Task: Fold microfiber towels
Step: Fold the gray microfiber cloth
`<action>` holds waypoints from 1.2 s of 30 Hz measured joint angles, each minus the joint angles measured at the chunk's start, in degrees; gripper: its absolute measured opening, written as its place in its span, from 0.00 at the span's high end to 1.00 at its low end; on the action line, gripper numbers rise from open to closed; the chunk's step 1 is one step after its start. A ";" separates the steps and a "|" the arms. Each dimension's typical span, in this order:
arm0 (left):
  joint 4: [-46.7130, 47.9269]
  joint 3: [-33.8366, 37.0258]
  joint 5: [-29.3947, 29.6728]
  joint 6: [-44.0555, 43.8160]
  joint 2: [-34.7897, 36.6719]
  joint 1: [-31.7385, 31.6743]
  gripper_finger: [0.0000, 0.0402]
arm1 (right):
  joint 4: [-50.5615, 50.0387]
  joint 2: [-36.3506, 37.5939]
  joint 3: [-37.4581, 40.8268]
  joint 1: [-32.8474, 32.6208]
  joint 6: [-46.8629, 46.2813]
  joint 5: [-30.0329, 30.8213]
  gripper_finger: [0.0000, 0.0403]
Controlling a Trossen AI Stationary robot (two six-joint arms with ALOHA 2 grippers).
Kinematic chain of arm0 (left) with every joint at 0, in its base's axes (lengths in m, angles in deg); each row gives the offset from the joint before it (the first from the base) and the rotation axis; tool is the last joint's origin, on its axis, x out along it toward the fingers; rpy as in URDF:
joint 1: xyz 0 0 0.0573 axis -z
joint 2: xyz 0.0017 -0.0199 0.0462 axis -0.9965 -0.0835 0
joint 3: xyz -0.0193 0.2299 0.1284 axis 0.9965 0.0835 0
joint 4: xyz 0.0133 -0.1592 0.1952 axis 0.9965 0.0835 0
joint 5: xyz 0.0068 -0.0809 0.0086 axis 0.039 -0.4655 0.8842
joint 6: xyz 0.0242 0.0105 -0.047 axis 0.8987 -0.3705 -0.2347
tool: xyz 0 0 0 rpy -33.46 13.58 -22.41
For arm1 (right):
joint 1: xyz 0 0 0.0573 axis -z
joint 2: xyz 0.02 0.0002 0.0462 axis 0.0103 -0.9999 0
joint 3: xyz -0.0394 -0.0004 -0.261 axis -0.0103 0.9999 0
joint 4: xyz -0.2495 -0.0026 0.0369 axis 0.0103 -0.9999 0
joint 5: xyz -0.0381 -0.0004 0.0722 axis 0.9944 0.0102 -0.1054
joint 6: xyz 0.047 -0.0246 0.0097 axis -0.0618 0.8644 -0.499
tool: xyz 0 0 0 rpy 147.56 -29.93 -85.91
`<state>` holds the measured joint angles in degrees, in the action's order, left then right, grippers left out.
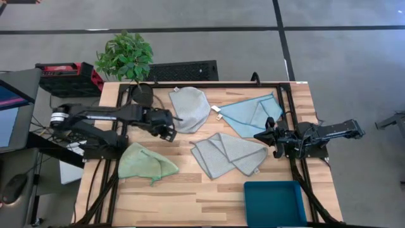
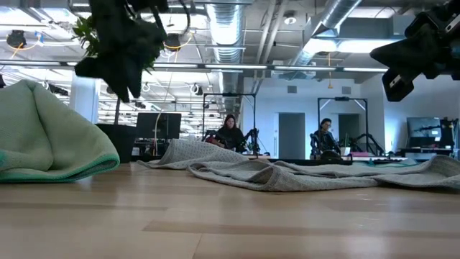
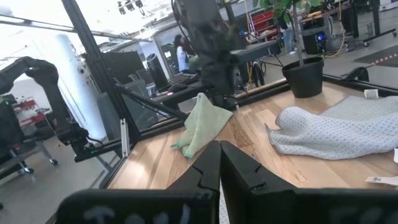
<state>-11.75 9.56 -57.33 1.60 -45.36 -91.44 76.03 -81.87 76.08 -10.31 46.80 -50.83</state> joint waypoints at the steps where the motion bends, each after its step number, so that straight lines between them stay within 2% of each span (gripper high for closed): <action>1: 0.02 0.00 -0.08 -0.12 -1.20 -0.79 0.70 | 0.00 0.00 0.02 0.13 0.00 0.01 0.92; 5: -1.81 0.00 0.82 4.81 -6.63 -3.04 0.70 | 0.00 -0.01 0.02 0.14 0.07 0.01 0.92; 9: -7.69 0.00 2.10 10.62 -12.49 -4.29 0.70 | 0.00 0.00 0.00 0.15 0.13 0.01 0.92; 13: -12.56 -0.01 4.44 14.29 -18.39 -5.10 0.70 | 0.00 -0.02 0.00 0.13 0.13 0.01 0.92; 18: -14.05 -0.02 5.12 16.93 -23.47 -5.72 0.70 | 0.00 0.00 0.00 0.13 0.15 0.01 0.92; 24: -14.87 -0.04 6.98 18.61 -25.83 -5.70 0.70 | 0.00 -0.02 0.00 0.13 0.15 0.01 0.92; 36: -16.74 -0.04 9.74 26.27 -25.84 -5.67 0.70 | 0.00 0.00 0.02 0.13 0.15 0.01 0.92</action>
<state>-28.50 9.52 -47.58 27.87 -71.20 -97.11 76.03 -81.88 76.10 -10.17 46.96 -50.82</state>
